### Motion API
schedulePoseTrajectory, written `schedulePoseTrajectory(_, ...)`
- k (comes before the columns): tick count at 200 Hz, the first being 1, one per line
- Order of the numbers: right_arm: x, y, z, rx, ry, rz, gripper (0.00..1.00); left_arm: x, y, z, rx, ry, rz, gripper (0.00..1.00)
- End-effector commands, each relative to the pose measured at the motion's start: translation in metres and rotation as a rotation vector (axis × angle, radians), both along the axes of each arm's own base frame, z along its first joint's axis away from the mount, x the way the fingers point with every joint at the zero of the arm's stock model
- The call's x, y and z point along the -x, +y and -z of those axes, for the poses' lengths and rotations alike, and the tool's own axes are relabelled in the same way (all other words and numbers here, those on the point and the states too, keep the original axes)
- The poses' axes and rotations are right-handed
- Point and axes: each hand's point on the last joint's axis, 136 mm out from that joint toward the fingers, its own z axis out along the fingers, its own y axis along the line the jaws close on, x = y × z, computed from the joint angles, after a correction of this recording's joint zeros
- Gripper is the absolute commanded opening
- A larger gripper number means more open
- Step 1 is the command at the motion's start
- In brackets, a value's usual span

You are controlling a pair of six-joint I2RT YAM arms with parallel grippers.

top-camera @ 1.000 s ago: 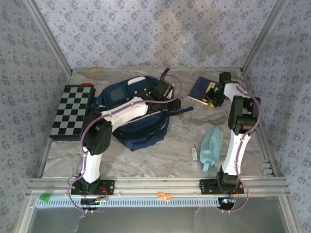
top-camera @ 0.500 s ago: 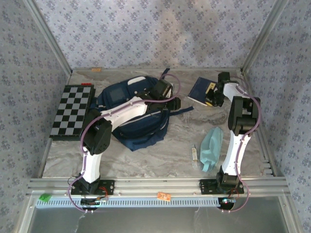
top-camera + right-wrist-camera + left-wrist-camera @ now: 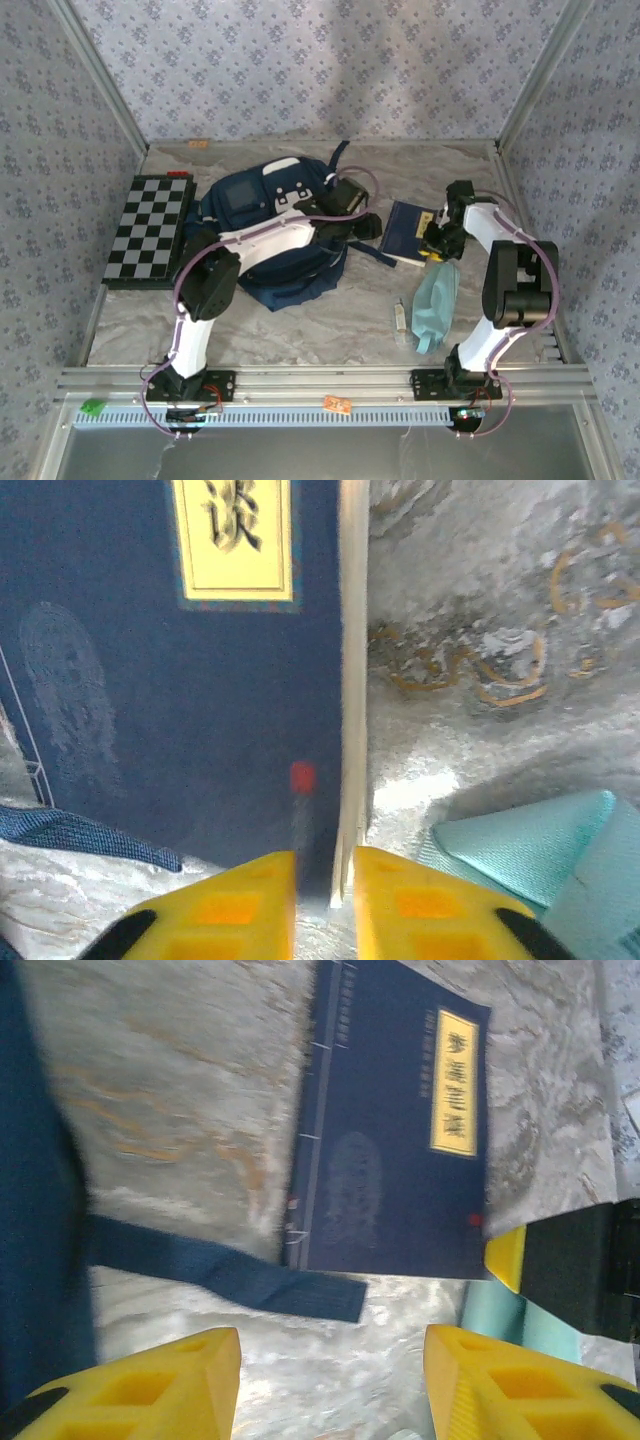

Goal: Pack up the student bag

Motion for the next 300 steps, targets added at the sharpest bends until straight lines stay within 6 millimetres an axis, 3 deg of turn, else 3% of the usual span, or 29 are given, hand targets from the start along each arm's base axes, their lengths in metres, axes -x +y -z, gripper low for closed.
schedulePoseTrajectory(1,-0.008,-0.010,-0.002,-0.023,-0.014,0.020,0.35,-0.007,-0.025,0.004,-0.003,-0.004,-0.001,0.51)
schedulePoseTrajectory(44,-0.028,-0.001,0.017,-0.094,-0.026,0.023,0.47,-0.014,-0.050,0.046,-0.041,0.052,0.046,0.45)
schedulePoseTrajectory(46,-0.028,0.000,0.018,-0.098,-0.025,0.023,0.47,-0.016,-0.054,0.039,-0.030,0.042,0.048,0.44)
schedulePoseTrajectory(71,-0.032,-0.002,0.031,-0.092,-0.005,0.038,0.49,-0.020,-0.057,0.063,-0.085,0.067,0.053,0.39)
schedulePoseTrajectory(95,-0.037,0.009,0.034,-0.127,-0.011,0.019,0.51,-0.023,-0.055,0.081,-0.121,0.082,0.045,0.31)
schedulePoseTrajectory(146,-0.046,0.032,0.003,-0.235,-0.085,-0.025,0.51,-0.026,-0.045,0.105,-0.146,0.139,0.016,0.17)
schedulePoseTrajectory(175,-0.043,0.033,-0.008,-0.241,-0.101,-0.031,0.51,-0.024,-0.037,0.117,-0.189,0.156,0.007,0.13)
schedulePoseTrajectory(180,-0.052,0.032,-0.021,-0.238,-0.135,-0.034,0.51,-0.023,-0.036,0.119,-0.195,0.160,0.007,0.13)
schedulePoseTrajectory(238,-0.050,0.041,-0.055,-0.304,-0.220,-0.056,0.44,-0.020,-0.031,0.126,-0.220,0.166,0.013,0.08)
schedulePoseTrajectory(274,-0.048,0.040,-0.044,-0.334,-0.179,-0.051,0.26,-0.020,-0.032,0.124,-0.218,0.161,0.019,0.07)
schedulePoseTrajectory(300,-0.051,0.035,-0.051,-0.332,-0.210,-0.037,0.14,-0.020,-0.036,0.118,-0.202,0.155,0.030,0.07)
